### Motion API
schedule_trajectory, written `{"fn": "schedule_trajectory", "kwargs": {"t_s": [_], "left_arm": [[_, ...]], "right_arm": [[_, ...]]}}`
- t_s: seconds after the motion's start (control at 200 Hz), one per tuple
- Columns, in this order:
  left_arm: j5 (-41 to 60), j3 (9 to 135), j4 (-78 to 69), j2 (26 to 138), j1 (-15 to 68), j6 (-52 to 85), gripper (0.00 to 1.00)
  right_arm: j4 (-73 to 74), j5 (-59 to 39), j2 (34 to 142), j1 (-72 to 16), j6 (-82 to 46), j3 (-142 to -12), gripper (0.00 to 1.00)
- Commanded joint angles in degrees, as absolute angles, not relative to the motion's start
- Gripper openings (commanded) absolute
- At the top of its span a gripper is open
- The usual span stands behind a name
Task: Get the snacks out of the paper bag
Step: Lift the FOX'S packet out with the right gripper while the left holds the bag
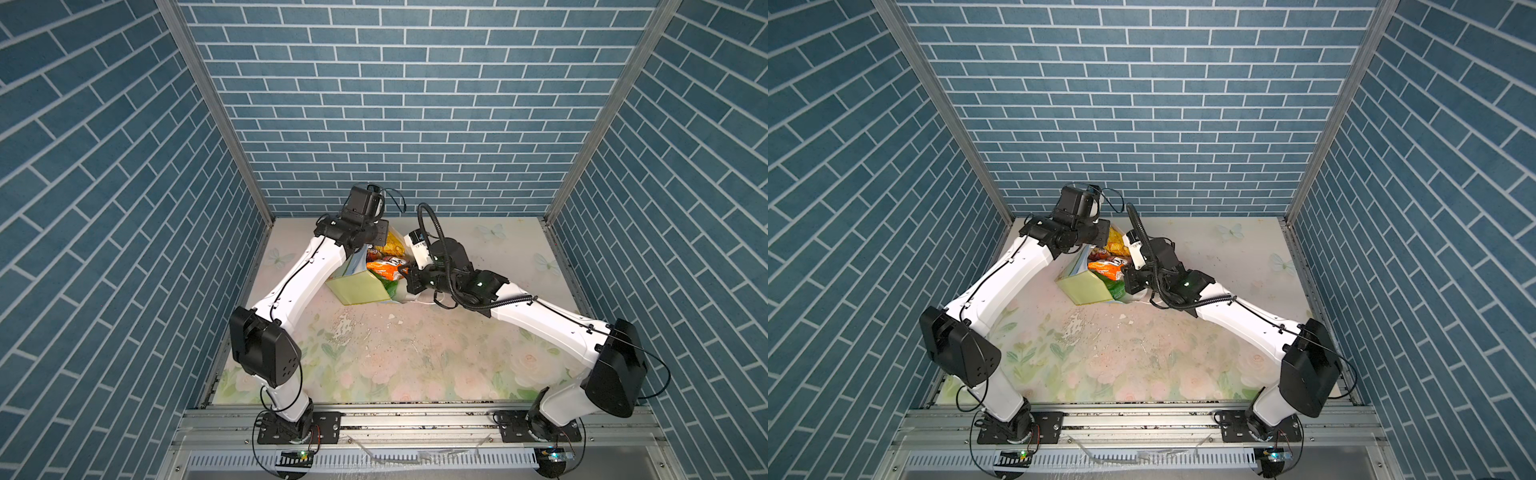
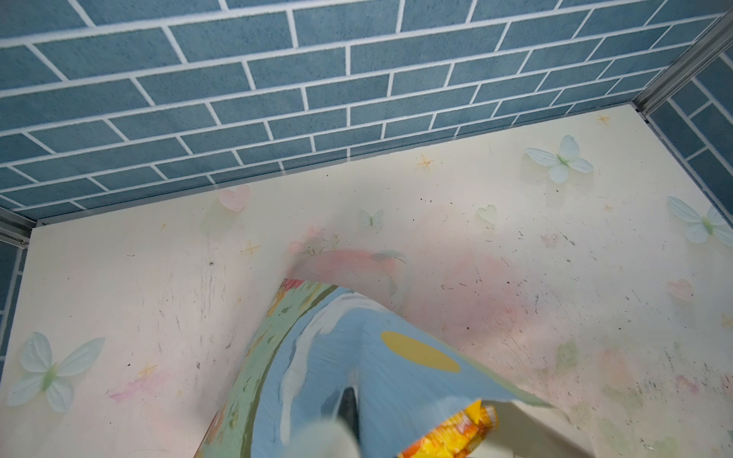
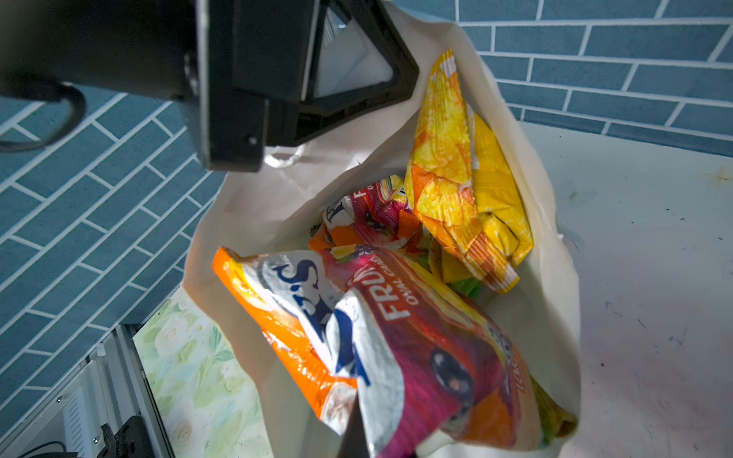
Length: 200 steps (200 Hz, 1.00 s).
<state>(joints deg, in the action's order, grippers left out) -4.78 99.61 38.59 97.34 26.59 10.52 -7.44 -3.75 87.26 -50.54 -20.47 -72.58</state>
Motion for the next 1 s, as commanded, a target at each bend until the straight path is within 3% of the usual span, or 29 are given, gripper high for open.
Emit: {"fn": "schedule_trajectory", "kwargs": {"t_s": [0.0,0.995], "left_arm": [[-7.21,98.28,34.01,93.49,26.38,9.77,0.0],[-7.82,96.94,33.69,92.2,24.08,10.63,0.0]], "right_arm": [[-6.33,-1.52,84.95,-49.91,-17.58,-75.67,0.0],[-5.36,-0.77,81.66,-48.52,-16.49,-77.78,0.0]]}}
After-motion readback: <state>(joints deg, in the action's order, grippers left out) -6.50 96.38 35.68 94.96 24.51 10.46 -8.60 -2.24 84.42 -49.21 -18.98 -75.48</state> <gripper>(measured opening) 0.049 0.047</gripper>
